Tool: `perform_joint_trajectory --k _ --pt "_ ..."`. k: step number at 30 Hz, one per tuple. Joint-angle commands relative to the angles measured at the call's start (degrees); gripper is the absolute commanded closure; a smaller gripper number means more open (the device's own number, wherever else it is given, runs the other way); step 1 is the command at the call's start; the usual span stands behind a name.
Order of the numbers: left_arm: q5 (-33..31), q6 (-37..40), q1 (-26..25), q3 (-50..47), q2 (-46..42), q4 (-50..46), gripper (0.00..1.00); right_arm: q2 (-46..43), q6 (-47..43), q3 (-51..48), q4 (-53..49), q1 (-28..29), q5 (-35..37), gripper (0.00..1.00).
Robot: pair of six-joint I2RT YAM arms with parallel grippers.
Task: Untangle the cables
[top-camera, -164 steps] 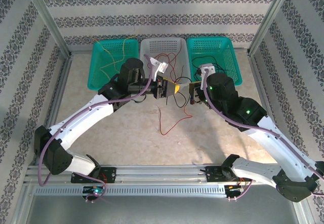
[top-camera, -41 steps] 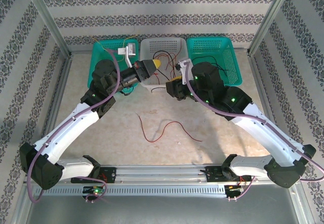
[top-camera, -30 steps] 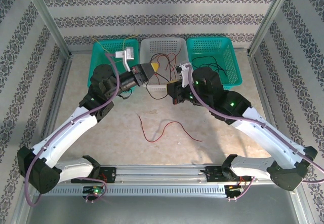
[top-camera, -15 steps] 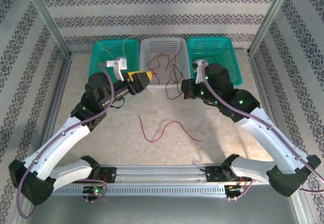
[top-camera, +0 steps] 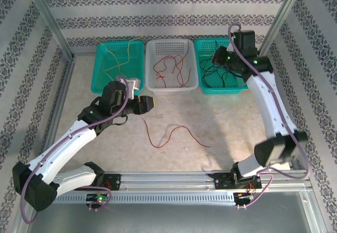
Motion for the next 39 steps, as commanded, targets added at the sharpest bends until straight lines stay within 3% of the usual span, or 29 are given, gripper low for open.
perform_joint_trajectory --k 1,2,5,7,9,11,17,22,25,30,39 --pt "2.09 4.28 -0.85 -0.44 1.86 -5.31 0.46 6.53 -0.09 6.04 -2.22 -3.02 -0.85 1.00" --pt "2.01 4.78 -1.41 -0.47 2.57 -5.77 0.46 8.46 0.01 7.27 -2.49 -3.74 -0.61 0.99" --pt "0.23 6.19 -4.01 -0.71 4.89 -6.61 0.43 13.94 -0.38 11.39 -4.42 -5.35 -0.32 0.73" --pt "-1.72 6.96 -6.35 -0.98 6.10 -6.69 0.38 15.68 -0.93 12.85 -5.79 -5.51 0.13 0.64" --pt "-1.87 7.80 -8.01 -0.84 7.56 -6.93 0.35 14.09 -0.86 11.27 -5.21 -5.42 0.47 0.47" --pt "-1.50 8.89 -9.30 -0.09 9.68 -7.51 0.34 10.59 -0.46 7.86 -3.86 -5.17 0.78 0.41" --pt "-0.41 13.85 -14.15 6.21 20.79 -12.14 0.36 -4.51 1.03 -8.29 -1.86 -3.01 1.32 0.41" --pt "-0.89 16.41 -16.92 12.77 31.19 -19.30 0.54 -19.52 4.75 -25.99 -0.03 2.73 3.03 0.41" --pt "-1.93 17.50 -18.58 15.26 35.69 -23.71 0.59 -25.53 6.22 -32.76 -1.03 6.32 5.48 0.41" --pt "-5.32 16.45 -20.61 16.43 40.38 -26.42 0.59 -31.99 9.05 -39.70 -1.37 8.67 6.09 0.41" --pt "-3.48 16.14 -20.61 19.33 47.30 -27.02 0.65 -34.85 10.41 -41.93 -1.29 9.10 4.25 0.42"
